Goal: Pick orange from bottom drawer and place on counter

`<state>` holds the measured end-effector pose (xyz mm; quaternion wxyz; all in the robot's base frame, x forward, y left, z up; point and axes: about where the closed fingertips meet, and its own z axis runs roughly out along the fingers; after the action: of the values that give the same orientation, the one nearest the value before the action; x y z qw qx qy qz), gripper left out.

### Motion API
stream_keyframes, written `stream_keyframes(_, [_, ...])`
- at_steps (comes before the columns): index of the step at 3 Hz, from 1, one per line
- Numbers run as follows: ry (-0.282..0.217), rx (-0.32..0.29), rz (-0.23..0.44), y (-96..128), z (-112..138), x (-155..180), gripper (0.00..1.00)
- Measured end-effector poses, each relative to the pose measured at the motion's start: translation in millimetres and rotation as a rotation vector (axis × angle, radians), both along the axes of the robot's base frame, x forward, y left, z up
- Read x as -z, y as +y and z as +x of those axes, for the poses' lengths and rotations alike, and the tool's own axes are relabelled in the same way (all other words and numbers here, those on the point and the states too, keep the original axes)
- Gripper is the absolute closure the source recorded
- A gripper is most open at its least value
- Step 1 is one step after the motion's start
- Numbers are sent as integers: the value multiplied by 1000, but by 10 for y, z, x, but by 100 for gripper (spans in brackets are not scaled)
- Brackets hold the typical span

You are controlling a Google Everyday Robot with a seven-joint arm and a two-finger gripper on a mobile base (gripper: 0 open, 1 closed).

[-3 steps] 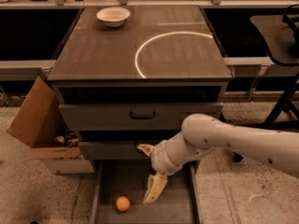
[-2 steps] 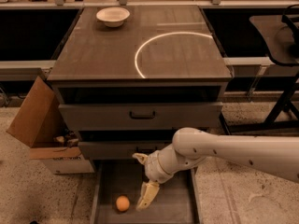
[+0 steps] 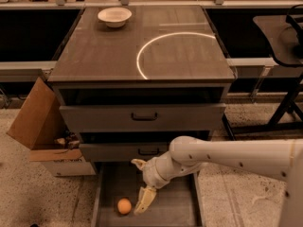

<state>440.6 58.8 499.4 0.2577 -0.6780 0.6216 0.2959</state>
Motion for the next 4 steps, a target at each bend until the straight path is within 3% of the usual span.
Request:
stream_keyframes(2, [-8, 46, 113, 447, 182, 1246, 0])
stream_keyframes(3, [-8, 46, 113, 447, 182, 1247, 0])
stream_keyframes(4, [-3, 41, 103, 477, 220, 1462, 0])
